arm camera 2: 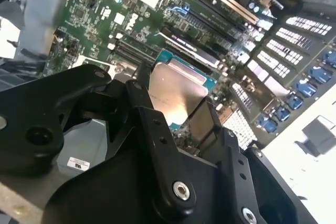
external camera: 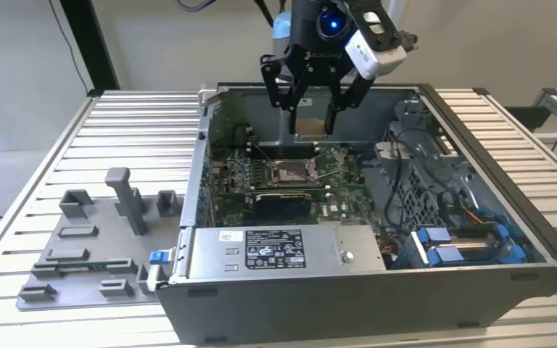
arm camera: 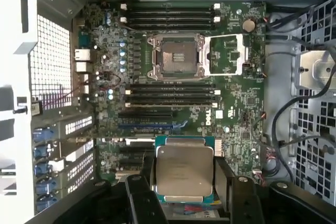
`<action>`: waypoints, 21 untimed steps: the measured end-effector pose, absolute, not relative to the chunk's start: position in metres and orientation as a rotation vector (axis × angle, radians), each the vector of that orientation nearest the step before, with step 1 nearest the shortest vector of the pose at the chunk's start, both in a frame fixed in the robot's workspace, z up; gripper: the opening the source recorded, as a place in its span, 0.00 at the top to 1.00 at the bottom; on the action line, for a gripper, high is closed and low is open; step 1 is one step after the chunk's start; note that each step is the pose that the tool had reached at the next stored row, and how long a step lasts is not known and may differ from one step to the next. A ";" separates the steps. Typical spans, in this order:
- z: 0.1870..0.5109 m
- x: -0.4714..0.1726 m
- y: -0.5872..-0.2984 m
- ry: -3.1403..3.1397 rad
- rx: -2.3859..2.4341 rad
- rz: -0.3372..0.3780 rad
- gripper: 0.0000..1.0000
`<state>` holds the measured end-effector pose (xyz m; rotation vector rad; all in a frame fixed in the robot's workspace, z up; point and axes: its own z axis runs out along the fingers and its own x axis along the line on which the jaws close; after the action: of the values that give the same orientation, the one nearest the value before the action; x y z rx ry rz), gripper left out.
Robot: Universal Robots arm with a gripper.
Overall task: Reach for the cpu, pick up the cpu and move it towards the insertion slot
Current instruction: 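Pick up the cpu and move it towards the insertion slot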
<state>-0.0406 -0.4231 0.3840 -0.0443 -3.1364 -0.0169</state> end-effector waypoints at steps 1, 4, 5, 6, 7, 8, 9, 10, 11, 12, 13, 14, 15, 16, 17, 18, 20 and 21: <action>0.384 -0.040 -0.420 -3.136 -0.044 -0.016 1.00; 0.383 -0.039 -0.412 -3.136 -0.044 -0.013 1.00; 0.383 -0.039 -0.409 -3.136 -0.044 -0.013 1.00; 0.382 -0.039 -0.406 -3.136 -0.044 -0.012 1.00; 0.382 -0.039 -0.403 -3.136 -0.045 -0.011 1.00; 0.381 -0.039 -0.400 -3.136 -0.045 -0.010 1.00; 0.381 -0.039 -0.397 -3.136 -0.045 -0.010 1.00; 0.380 -0.039 -0.394 -3.136 -0.045 -0.009 1.00; 0.380 -0.039 -0.391 -3.136 -0.045 -0.008 1.00; 0.379 -0.039 -0.388 -3.136 -0.045 -0.008 1.00; 0.379 -0.039 -0.385 -3.136 -0.045 -0.007 1.00; 0.378 -0.039 -0.381 -3.136 -0.045 -0.006 1.00; 0.377 -0.039 -0.378 -3.136 -0.045 -0.006 1.00; 0.377 -0.039 -0.375 -3.136 -0.045 -0.005 1.00; 0.377 -0.039 -0.372 -3.136 -0.045 -0.005 1.00; 0.376 -0.039 -0.369 -3.136 -0.045 -0.005 1.00; 0.376 -0.039 -0.363 -3.136 -0.046 -0.004 1.00; 0.375 -0.039 -0.359 -3.136 -0.046 -0.003 1.00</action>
<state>-0.0386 -0.3592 0.3750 -0.0456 -3.1365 -0.0034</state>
